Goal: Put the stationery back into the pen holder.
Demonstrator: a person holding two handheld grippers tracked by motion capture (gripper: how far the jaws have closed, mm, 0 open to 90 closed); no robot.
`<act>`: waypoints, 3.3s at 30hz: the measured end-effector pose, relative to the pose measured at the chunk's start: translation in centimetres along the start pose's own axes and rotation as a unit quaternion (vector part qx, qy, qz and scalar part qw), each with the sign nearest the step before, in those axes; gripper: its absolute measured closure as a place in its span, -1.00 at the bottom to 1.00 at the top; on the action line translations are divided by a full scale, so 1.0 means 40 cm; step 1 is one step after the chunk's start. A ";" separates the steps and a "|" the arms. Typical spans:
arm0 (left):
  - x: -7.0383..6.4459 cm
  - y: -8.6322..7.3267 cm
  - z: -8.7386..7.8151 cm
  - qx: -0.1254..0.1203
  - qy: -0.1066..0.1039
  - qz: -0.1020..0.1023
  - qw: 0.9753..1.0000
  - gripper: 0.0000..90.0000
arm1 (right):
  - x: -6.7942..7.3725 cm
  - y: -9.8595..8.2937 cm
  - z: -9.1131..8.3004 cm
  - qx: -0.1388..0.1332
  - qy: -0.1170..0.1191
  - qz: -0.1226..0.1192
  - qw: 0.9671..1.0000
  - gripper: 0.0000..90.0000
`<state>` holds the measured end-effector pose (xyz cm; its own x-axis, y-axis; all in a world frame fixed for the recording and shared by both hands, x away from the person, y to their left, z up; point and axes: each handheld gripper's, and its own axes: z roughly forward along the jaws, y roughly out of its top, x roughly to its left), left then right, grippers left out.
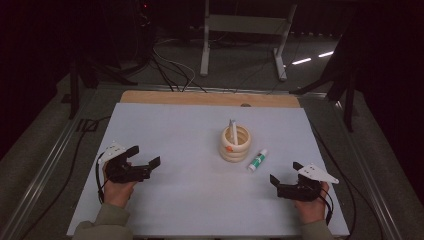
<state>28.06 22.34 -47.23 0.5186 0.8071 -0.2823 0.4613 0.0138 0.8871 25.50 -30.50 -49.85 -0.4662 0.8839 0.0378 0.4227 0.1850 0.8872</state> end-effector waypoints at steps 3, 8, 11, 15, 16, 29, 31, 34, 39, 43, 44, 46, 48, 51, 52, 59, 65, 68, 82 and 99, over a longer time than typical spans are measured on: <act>0.006 -0.020 -0.009 -0.010 0.007 -0.003 1.000 -0.99 | -0.001 0.001 -0.001 0.000 -0.004 -0.001 1.000 -1.00; 0.008 -0.023 -0.019 -0.016 0.015 0.002 1.000 -0.99 | -0.007 0.007 -0.007 -0.001 -0.006 0.013 1.000 -1.00; 0.008 -0.029 -0.018 -0.013 0.020 0.005 1.000 -0.99 | -0.010 0.015 -0.010 0.002 -0.004 0.027 1.000 -1.00; 0.004 -0.037 -0.020 -0.012 0.018 0.004 1.000 -0.99 | -0.010 0.045 -0.016 0.014 -0.014 0.028 0.999 -1.00; 0.004 -0.038 -0.020 -0.011 0.018 0.006 1.000 -0.99 | -0.010 0.055 -0.018 0.017 -0.012 0.032 0.999 -1.00; 0.012 -0.051 -0.022 -0.014 0.041 0.005 0.999 -0.99 | -0.010 0.202 0.024 0.086 -0.020 0.050 0.995 -1.00; 0.011 -0.051 -0.022 -0.015 0.044 0.006 0.999 -0.99 | -0.009 0.211 0.031 0.089 -0.021 0.052 0.994 -1.00; 0.014 -0.053 -0.024 -0.022 0.049 0.004 0.999 -0.99 | -0.009 0.236 0.061 0.107 -0.029 0.060 0.992 -1.00; 0.017 -0.055 -0.020 -0.019 0.049 0.003 0.999 -0.99 | -0.012 0.243 0.102 0.134 -0.039 0.072 0.988 -1.00; 0.015 -0.055 -0.017 -0.017 0.050 0.005 0.999 -0.99 | -0.013 0.242 0.131 0.153 -0.048 0.077 0.984 -1.00; 0.015 -0.056 -0.016 -0.017 0.049 0.006 0.999 -0.99 | -0.013 0.241 0.140 0.161 -0.050 0.081 0.982 -1.00; 0.015 -0.056 -0.015 -0.017 0.048 0.005 0.999 -0.99 | -0.014 0.238 0.168 0.175 -0.056 0.089 0.979 -1.00; 0.016 -0.057 -0.014 -0.016 0.049 0.004 0.999 -0.99 | -0.011 0.236 0.185 0.187 -0.058 0.094 0.976 -0.99; 0.018 -0.060 -0.012 -0.013 0.049 0.003 0.999 -0.99 | -0.007 0.233 0.208 0.197 -0.064 0.097 0.973 -0.93; 0.018 -0.060 -0.011 -0.013 0.048 0.003 0.999 -0.99 | -0.005 0.233 0.215 0.200 -0.069 0.099 0.972 -0.91; 0.018 -0.061 -0.010 -0.012 0.048 0.003 0.999 -0.99 | -0.002 0.217 0.255 0.220 -0.085 0.104 0.966 -0.86; 0.017 -0.062 -0.010 -0.011 0.046 0.002 0.999 -0.99 | 0.000 0.199 0.281 0.237 -0.096 0.109 0.961 -0.64; 0.018 -0.063 -0.009 -0.009 0.045 0.003 0.999 -0.99 | 0.000 0.192 0.291 0.243 -0.097 0.113 0.959 -0.49; 0.016 -0.065 -0.008 -0.006 0.044 0.004 0.999 -0.99 | 0.007 0.158 0.325 0.308 -0.110 0.089 0.941 0.40; 0.018 -0.067 -0.007 -0.003 0.042 0.001 0.999 -0.99 | -0.011 0.161 0.316 0.309 -0.084 0.091 0.943 0.46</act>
<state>26.99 23.05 -49.71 0.4563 0.8541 -0.2495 0.4568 0.0158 0.8894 38.23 -24.29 -49.98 -0.2345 0.9711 0.0434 0.8802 0.1932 0.4335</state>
